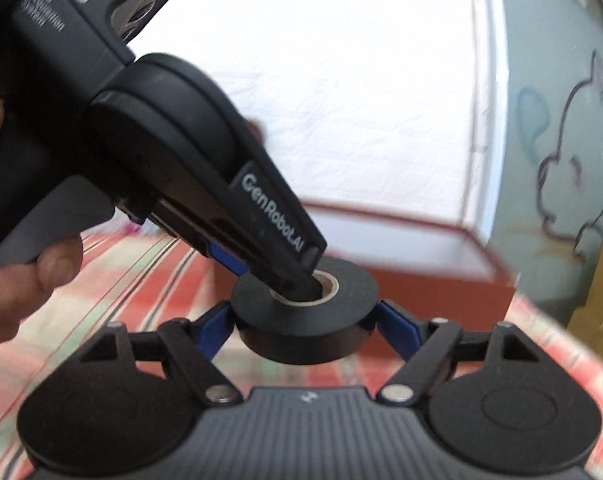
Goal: Organize objects
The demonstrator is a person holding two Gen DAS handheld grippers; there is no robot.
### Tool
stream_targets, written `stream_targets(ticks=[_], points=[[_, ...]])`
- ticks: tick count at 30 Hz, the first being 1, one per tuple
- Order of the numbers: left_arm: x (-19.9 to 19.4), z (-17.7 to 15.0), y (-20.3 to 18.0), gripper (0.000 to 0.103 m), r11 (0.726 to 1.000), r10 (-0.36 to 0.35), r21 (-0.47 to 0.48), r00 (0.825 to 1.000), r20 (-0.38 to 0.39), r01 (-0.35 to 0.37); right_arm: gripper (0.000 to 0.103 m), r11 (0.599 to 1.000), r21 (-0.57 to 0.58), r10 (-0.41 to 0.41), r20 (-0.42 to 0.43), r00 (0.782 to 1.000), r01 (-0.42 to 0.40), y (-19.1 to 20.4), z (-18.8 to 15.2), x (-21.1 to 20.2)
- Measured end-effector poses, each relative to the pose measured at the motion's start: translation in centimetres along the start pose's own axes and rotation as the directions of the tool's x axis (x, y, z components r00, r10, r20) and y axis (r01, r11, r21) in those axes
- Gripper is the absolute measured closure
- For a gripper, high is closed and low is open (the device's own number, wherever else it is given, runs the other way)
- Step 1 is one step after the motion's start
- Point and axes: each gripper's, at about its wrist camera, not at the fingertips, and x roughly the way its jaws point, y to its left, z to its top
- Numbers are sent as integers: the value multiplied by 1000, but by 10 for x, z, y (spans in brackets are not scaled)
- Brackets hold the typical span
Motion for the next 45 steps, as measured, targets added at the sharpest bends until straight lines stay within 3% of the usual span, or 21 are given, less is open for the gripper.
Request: stream_targets(ticks=[4,5,7,9,11,16,25,31,38,42,45], points=[[36,34,-3,67,1000,16,21,999,38,-17,22,997,50,-52,13,999,51,-20,20,41],[47,40,-3,64,999,28,26,998,48,-29,22,996,65,-62,6,998,61,-24,23,54],[66,45,-3,48,996,89,25,995,52,-91,22,994,60,-93,-36,995,95,-25,25,88],[80,44,1,48,986,167,19,986,21,-167,15,991,77,-108,-42,993,111,-29,23,109],[78,38,8,48,986,166,-3,986,16,-166,16,989,94,-112,-58,992,117,-32,25,113],[55,21,14,36,983,185,-9,980,67,-185,19,982,119,-145,-33,989,148,-30,15,87],[13,8,-2,31,970,240,11,965,106,-242,13,976,150,-164,27,986,158,0,12,18],[-11,-22,-7,31,957,287,31,956,64,-289,13,961,254,-90,-88,992,110,16,-5,-8],[-42,-62,5,23,948,319,-13,948,6,-319,12,914,394,-10,-215,977,96,19,-18,-32],[-59,-83,16,20,938,341,-50,940,-26,-342,10,909,408,26,-252,967,82,36,-20,-49],[-77,-94,26,13,930,356,-87,934,-20,-356,6,918,390,42,-271,962,70,49,-16,-57]])
